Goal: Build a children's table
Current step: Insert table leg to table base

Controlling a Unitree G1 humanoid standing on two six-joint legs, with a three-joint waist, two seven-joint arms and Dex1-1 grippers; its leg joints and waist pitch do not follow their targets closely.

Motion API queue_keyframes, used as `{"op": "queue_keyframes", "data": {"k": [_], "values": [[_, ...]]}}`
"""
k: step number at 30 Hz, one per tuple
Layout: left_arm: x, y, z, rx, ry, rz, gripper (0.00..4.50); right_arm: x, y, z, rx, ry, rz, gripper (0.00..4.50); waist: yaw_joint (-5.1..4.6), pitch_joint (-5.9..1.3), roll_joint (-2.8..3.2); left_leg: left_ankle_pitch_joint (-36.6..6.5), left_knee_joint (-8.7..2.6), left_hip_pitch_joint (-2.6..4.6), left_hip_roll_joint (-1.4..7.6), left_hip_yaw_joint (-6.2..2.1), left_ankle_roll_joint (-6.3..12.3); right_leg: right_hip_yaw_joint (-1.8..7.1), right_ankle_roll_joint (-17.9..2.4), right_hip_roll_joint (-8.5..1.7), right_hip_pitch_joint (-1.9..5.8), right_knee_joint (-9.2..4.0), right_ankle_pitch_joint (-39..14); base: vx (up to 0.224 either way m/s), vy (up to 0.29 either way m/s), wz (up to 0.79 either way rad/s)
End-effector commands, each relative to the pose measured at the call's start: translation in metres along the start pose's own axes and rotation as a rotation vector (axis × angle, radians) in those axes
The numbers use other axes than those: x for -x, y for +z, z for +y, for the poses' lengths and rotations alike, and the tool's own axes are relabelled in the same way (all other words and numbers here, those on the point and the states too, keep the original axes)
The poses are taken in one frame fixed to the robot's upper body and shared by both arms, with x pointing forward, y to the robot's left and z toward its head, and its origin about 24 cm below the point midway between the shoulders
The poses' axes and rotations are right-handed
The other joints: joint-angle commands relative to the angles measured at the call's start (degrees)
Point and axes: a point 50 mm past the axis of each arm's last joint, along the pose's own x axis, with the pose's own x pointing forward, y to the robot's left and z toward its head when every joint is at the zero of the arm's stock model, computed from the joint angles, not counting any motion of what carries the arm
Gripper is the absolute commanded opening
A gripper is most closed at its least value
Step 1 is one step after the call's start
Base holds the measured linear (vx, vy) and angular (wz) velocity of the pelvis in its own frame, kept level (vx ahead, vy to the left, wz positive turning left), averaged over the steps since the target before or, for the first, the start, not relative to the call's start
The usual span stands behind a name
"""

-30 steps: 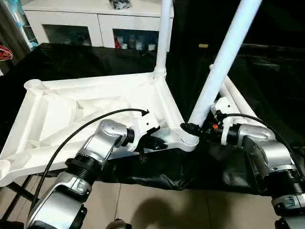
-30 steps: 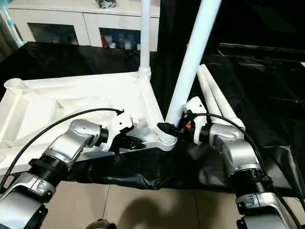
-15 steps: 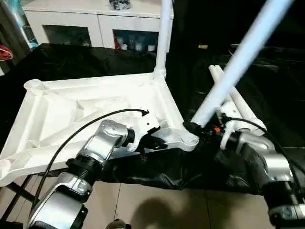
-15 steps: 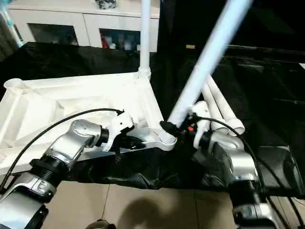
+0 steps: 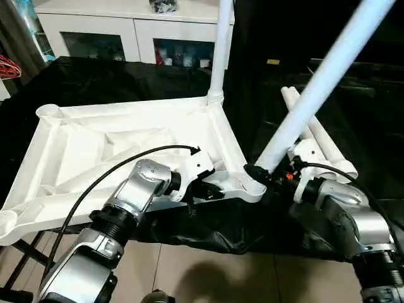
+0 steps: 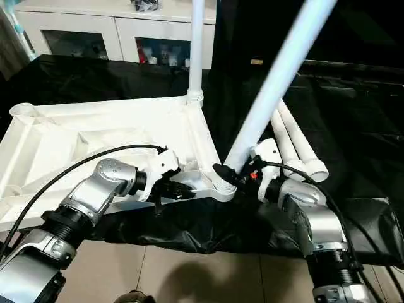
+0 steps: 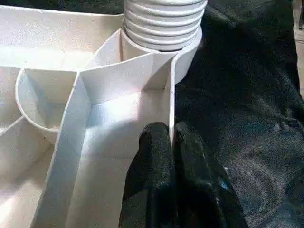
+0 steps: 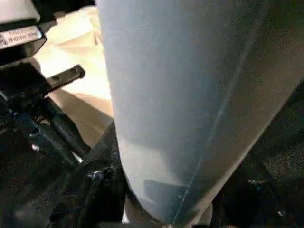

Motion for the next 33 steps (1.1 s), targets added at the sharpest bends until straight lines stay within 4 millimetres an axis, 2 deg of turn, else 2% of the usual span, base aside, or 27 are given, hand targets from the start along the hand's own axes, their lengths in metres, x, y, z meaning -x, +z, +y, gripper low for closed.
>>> {"op": "queue_keyframes", "data": {"k": [1,2,4,8,9,10,12,14,15,17,20,23,29,31,32,33], "values": [[0.008,0.008,0.007,-0.032,0.054,-0.023,0.00,0.000,-0.034,0.012,-0.073,0.073,0.171,1.89,-0.18,-3.09,-0.53,-18.5,-4.68,1.75,3.59,-2.15,-0.37,2.93,-9.6,-5.20,1.53,-5.41,-19.6,0.000,0.000,0.00],[0.008,0.008,0.007,-0.032,0.054,-0.023,0.00,0.000,-0.034,0.012,-0.073,0.073,0.171,1.89,-0.12,-3.14,-0.45,-18.5,-4.66,1.81,3.60,-2.13,-0.40,2.97,-9.6,-5.23,1.52,-5.48,-19.8,0.000,0.000,0.00],[0.008,0.007,0.006,-0.036,0.050,-0.020,0.00,-0.004,-0.032,0.014,-0.058,0.132,0.199,1.89,-0.16,-3.17,-0.67,-17.9,-4.71,1.72,3.65,-2.17,-0.43,2.98,-9.7,-5.19,1.61,-5.32,-19.0,0.000,0.000,0.00],[0.008,0.008,0.005,-0.046,0.037,-0.015,0.00,-0.009,-0.031,0.013,-0.046,0.173,0.218,1.89,-0.20,-3.15,-0.49,-17.1,-4.65,1.66,3.63,-2.11,-0.09,3.03,-10.5,-5.22,1.67,-5.17,-17.5,0.000,0.000,0.00],[0.008,0.007,0.005,-0.049,0.033,-0.013,0.00,-0.010,-0.031,0.013,-0.044,0.179,0.221,1.89,-0.26,-3.17,-0.54,-17.1,-4.64,1.66,3.59,-2.09,-0.11,2.99,-10.5,-5.17,1.67,-5.14,-17.5,0.000,0.000,0.00],[0.009,0.007,0.005,-0.053,0.028,-0.011,0.00,-0.011,-0.031,0.013,-0.041,0.188,0.224,1.89,-0.32,-3.10,-0.31,-17.5,-4.70,1.66,3.56,-2.15,-0.26,2.96,-10.6,-5.20,1.67,-5.23,-17.9,0.000,0.000,0.00],[0.009,0.007,0.004,-0.061,0.022,-0.010,0.00,-0.012,-0.032,0.013,-0.043,0.198,0.224,1.89,-0.52,-3.10,-0.42,-18.3,-4.70,1.71,3.60,-2.17,-0.41,2.99,-10.5,-5.27,1.67,-5.33,-18.5,0.000,0.000,0.00],[0.010,0.008,0.004,-0.073,0.013,-0.015,0.00,-0.013,-0.033,0.013,-0.042,0.208,0.222,1.89,-0.57,-3.10,-0.29,-18.6,-4.74,1.78,3.62,-2.19,-0.54,3.00,-10.5,-5.18,1.62,-5.36,-18.5,0.000,0.000,0.00],[0.011,0.010,0.003,-0.091,-0.005,-0.027,0.00,-0.012,-0.034,0.014,-0.031,0.228,0.222,1.89,-0.51,-3.14,0.05,-18.9,-4.77,1.74,3.61,-2.25,-0.66,2.97,-10.7,-5.23,1.66,-5.34,-18.3,0.000,0.000,0.00],[0.012,0.012,0.001,-0.105,-0.025,-0.037,0.00,-0.012,-0.034,0.014,-0.023,0.242,0.222,1.89,-0.53,-3.18,-0.08,-19.2,-4.79,1.80,3.66,-2.24,-0.72,2.99,-10.8,-5.18,1.68,-5.28,-17.7,0.000,0.000,0.00],[0.018,0.015,-0.002,-0.147,-0.104,-0.027,0.00,-0.010,-0.031,0.017,-0.006,0.312,0.212,1.89,-0.42,-3.20,0.26,-19.2,-4.85,1.85,3.71,-2.23,-0.62,2.99,-11.4,-5.11,1.72,-5.14,-16.1,0.000,0.000,0.00],[0.024,0.015,-0.002,-0.168,-0.140,-0.009,0.00,-0.006,-0.029,0.020,0.003,0.363,0.213,1.89,-0.47,-3.23,0.14,-18.8,-4.93,1.79,3.81,-2.16,-0.46,2.97,-12.3,-4.94,1.81,-4.78,-14.0,0.000,0.000,0.00],[0.033,0.018,0.007,-0.181,-0.127,0.019,0.00,-0.004,-0.030,0.022,0.020,0.407,0.223,1.89,-0.15,-3.10,0.03,-19.7,-4.96,1.98,3.88,-2.15,-0.77,3.05,-12.2,-5.22,1.63,-4.95,-16.7,0.000,0.000,0.00],[0.035,0.020,0.012,-0.175,-0.092,0.021,0.00,-0.005,-0.029,0.022,0.023,0.410,0.219,1.89,-0.09,-3.10,-0.25,-19.3,-4.94,1.94,3.83,-2.12,-0.78,3.08,-12.0,-5.27,1.61,-4.96,-17.2,0.000,0.000,0.00],[0.036,0.022,0.015,-0.168,-0.062,0.015,0.00,-0.007,-0.027,0.021,0.024,0.400,0.210,1.89,-0.12,-3.09,-0.65,-19.0,-4.91,1.91,3.76,-2.04,-0.63,3.06,-11.9,-5.23,1.60,-5.04,-17.3,0.000,0.000,0.00],[0.037,0.023,0.017,-0.163,-0.047,0.011,0.00,-0.008,-0.027,0.021,0.025,0.394,0.206,1.89,-0.03,-3.11,-0.52,-18.8,-4.86,1.91,3.75,-2.10,-0.61,3.06,-12.0,-5.33,1.62,-4.96,-17.4,0.000,0.000,0.00]]}}
